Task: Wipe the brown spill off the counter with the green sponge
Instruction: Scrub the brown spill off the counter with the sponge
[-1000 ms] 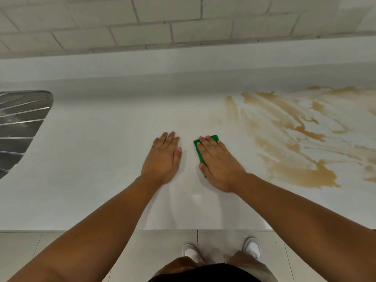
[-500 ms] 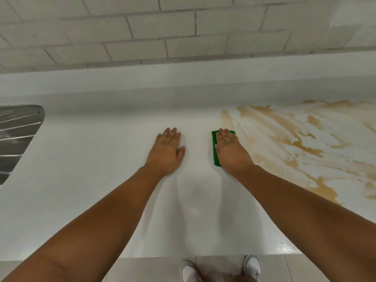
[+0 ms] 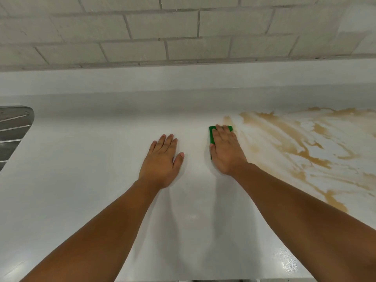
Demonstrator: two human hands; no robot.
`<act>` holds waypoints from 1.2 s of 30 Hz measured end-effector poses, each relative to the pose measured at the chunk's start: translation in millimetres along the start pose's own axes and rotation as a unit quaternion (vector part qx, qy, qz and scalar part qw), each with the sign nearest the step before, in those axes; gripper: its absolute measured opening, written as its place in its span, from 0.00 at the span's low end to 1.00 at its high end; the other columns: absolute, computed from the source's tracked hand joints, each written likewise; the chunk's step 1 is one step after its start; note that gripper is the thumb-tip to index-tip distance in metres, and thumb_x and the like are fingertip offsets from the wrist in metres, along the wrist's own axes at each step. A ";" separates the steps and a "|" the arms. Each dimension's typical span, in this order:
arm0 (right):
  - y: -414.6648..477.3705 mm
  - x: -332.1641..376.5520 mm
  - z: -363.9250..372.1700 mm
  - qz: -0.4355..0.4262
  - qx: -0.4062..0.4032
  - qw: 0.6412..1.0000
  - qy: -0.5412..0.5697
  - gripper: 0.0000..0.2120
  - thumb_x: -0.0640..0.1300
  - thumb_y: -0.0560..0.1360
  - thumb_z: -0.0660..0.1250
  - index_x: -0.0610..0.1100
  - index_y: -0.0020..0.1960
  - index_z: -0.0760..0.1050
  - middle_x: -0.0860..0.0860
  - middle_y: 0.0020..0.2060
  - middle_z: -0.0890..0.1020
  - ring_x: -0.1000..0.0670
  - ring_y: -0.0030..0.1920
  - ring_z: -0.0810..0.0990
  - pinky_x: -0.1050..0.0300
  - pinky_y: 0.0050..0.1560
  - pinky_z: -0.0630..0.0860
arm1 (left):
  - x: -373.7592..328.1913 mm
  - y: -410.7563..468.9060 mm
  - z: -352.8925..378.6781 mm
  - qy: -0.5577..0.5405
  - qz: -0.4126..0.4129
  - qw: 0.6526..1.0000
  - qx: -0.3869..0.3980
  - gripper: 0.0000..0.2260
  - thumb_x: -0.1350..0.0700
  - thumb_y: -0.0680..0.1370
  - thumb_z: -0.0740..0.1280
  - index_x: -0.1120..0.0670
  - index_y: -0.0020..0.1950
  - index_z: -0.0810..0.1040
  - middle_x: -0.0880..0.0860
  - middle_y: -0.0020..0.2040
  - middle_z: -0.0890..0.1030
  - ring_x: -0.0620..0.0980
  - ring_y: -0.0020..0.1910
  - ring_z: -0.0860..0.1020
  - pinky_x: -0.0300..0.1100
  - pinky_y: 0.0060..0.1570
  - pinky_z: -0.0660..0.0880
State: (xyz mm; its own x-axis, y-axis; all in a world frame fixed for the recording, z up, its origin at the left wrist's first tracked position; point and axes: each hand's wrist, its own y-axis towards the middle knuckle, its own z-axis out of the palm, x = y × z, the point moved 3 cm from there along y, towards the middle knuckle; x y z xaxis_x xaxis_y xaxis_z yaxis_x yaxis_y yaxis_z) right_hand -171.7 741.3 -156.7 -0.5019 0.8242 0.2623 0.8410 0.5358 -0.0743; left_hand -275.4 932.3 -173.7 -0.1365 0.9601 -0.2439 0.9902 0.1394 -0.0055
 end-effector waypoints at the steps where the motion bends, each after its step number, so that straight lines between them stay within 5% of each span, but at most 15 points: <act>1: -2.2 8.2 2.7 -0.031 -0.003 0.999 0.012 0.26 0.48 0.83 0.47 0.40 0.79 0.50 0.46 0.79 0.51 0.46 0.79 0.45 0.52 0.77 0.40 | 0.2 0.3 -0.3 0.002 0.000 1.000 0.001 0.29 0.40 0.83 0.43 0.52 0.81 0.51 0.49 0.82 0.50 0.46 0.80 0.44 0.47 0.78 0.43; 7: -24.0 -0.6 0.5 -0.147 0.017 0.989 0.010 0.25 0.48 0.84 0.48 0.42 0.79 0.52 0.48 0.79 0.54 0.51 0.78 0.47 0.60 0.75 0.39 | -0.2 -0.7 -2.2 0.003 0.003 1.000 0.005 0.30 0.38 0.82 0.42 0.52 0.81 0.51 0.49 0.82 0.50 0.46 0.80 0.44 0.47 0.78 0.43; 15: 18.5 2.7 4.2 -0.018 0.030 0.999 -0.038 0.28 0.49 0.83 0.44 0.39 0.79 0.44 0.45 0.79 0.45 0.46 0.79 0.41 0.49 0.78 0.42 | -1.6 -0.3 -3.4 0.004 -0.003 1.000 0.005 0.31 0.37 0.82 0.41 0.52 0.81 0.51 0.48 0.82 0.50 0.46 0.80 0.44 0.48 0.79 0.44; 23: -21.8 11.6 11.5 -0.189 0.026 0.982 -0.013 0.29 0.54 0.81 0.39 0.44 0.79 0.51 0.48 0.79 0.51 0.49 0.79 0.45 0.54 0.77 0.41 | -1.9 -1.6 -3.7 0.006 0.002 1.000 0.005 0.29 0.39 0.83 0.42 0.52 0.81 0.52 0.50 0.81 0.51 0.47 0.80 0.45 0.48 0.79 0.44; 26: -14.0 2.0 9.4 -0.162 0.022 0.986 -0.037 0.31 0.55 0.80 0.36 0.42 0.79 0.47 0.47 0.79 0.50 0.49 0.79 0.44 0.54 0.77 0.41 | 2.2 -1.9 -5.0 0.003 -0.001 1.000 -0.002 0.30 0.39 0.83 0.42 0.52 0.81 0.52 0.49 0.81 0.51 0.47 0.80 0.45 0.47 0.78 0.44; 30: 9.5 15.1 7.8 -0.085 0.017 0.995 -0.042 0.26 0.49 0.83 0.44 0.41 0.79 0.47 0.46 0.79 0.49 0.46 0.79 0.44 0.49 0.78 0.44 | -1.2 0.0 -3.6 0.004 0.000 1.000 0.005 0.30 0.39 0.83 0.42 0.53 0.81 0.51 0.49 0.81 0.50 0.47 0.80 0.44 0.47 0.79 0.43; 36: -3.1 47.7 16.8 -0.162 0.036 0.986 0.001 0.25 0.47 0.84 0.48 0.43 0.79 0.50 0.46 0.79 0.51 0.46 0.79 0.44 0.47 0.78 0.45 | 11.4 -1.0 -23.8 -0.179 -0.038 0.982 -0.045 0.26 0.43 0.84 0.52 0.51 0.80 0.59 0.48 0.80 0.59 0.45 0.79 0.54 0.39 0.75 0.50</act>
State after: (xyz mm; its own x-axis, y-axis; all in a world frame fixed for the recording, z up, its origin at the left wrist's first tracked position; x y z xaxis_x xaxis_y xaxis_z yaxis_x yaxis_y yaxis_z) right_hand -201.7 782.0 -160.1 -0.7412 0.6072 0.2862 0.6199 0.7828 -0.0552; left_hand -278.7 948.8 -153.4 -0.1752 0.8015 -0.5717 0.9689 0.2436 0.0446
